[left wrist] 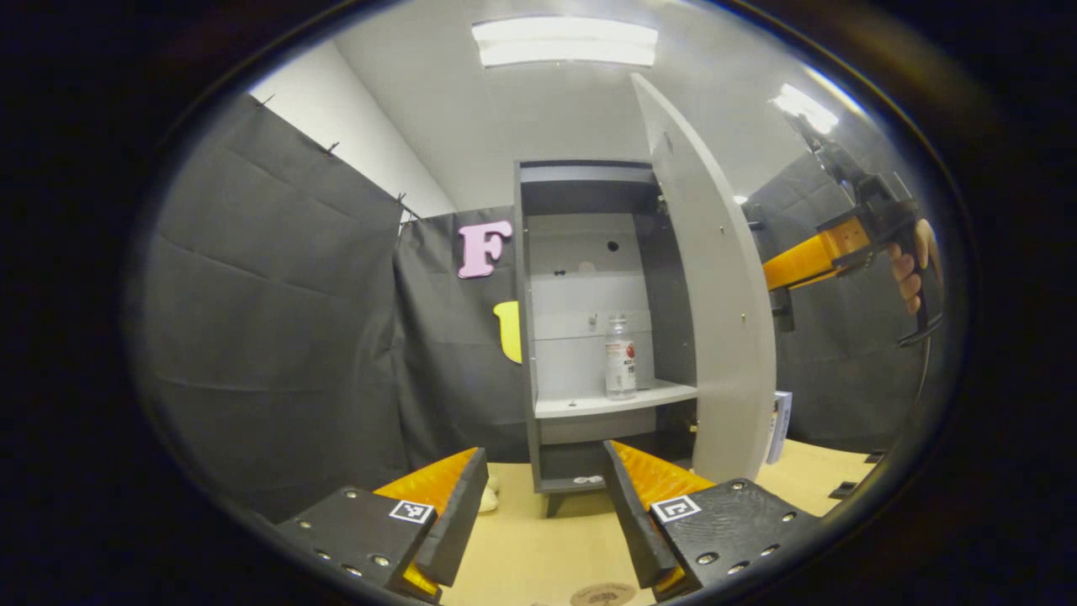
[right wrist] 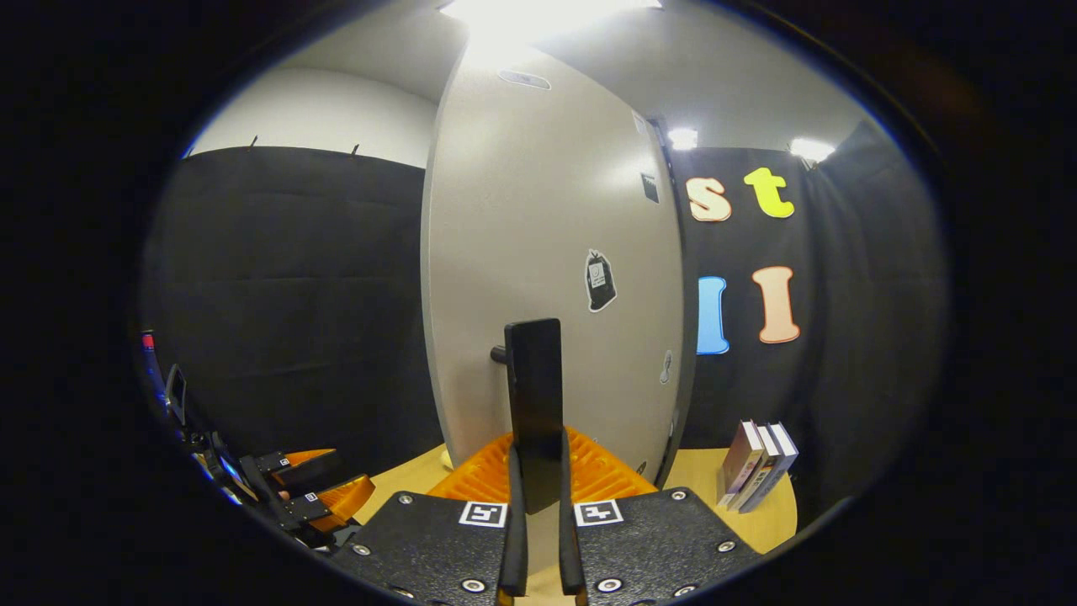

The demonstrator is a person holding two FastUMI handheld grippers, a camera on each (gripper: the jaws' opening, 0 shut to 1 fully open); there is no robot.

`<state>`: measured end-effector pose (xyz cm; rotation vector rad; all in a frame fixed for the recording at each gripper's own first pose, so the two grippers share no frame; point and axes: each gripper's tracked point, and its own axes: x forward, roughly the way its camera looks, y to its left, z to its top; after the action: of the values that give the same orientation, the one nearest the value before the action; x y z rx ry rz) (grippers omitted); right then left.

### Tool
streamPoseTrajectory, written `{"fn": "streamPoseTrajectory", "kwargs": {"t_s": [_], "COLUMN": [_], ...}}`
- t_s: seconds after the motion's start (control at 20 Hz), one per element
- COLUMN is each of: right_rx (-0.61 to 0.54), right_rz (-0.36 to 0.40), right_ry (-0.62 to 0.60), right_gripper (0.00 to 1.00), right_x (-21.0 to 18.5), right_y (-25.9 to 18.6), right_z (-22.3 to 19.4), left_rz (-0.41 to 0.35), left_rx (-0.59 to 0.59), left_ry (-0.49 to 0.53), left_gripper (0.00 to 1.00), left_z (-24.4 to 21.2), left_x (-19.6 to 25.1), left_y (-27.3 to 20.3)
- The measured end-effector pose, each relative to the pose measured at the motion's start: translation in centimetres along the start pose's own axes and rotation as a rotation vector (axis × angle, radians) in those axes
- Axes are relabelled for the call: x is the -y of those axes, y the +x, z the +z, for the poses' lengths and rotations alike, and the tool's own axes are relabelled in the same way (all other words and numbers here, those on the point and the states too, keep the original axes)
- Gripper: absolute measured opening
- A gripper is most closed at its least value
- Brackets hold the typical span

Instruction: Open the cabinet door with the right hand, grasp the bottle in the cabinet with the left hand and place it on the coaster, then close the cabinet door with the right hand.

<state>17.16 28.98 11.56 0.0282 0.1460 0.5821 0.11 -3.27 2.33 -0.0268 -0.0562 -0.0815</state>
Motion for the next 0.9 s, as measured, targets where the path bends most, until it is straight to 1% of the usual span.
{"fn": "streamPoseTrajectory", "kwargs": {"t_s": [0.1,0.3,0.45,0.75,0.9], "right_rx": [0.001,0.004,0.009,0.028,0.039], "right_rz": [-0.019,-0.045,-0.049,-0.035,-0.040], "right_ry": [-0.008,-0.003,0.003,0.015,0.030], "right_gripper": [0.15,0.14,0.14,0.14,0.14], "right_x": [0.8,2.2,3.0,3.9,4.8], "right_y": [-0.3,-1.1,-1.2,-1.2,-1.4], "right_z": [-0.1,-0.2,-0.2,-0.2,-0.1], "left_rz": [-0.013,-0.034,-0.040,-0.020,-0.005], "left_rx": [0.003,0.007,0.005,0.000,-0.004], "left_ry": [-0.005,-0.011,-0.010,0.005,0.011], "left_gripper": [0.82,0.82,0.82,0.82,0.82], "left_z": [0.1,0.0,-0.2,-0.1,0.1], "left_x": [1.7,4.1,5.3,7.0,7.7], "left_y": [0.4,1.2,1.3,1.2,1.0]}}
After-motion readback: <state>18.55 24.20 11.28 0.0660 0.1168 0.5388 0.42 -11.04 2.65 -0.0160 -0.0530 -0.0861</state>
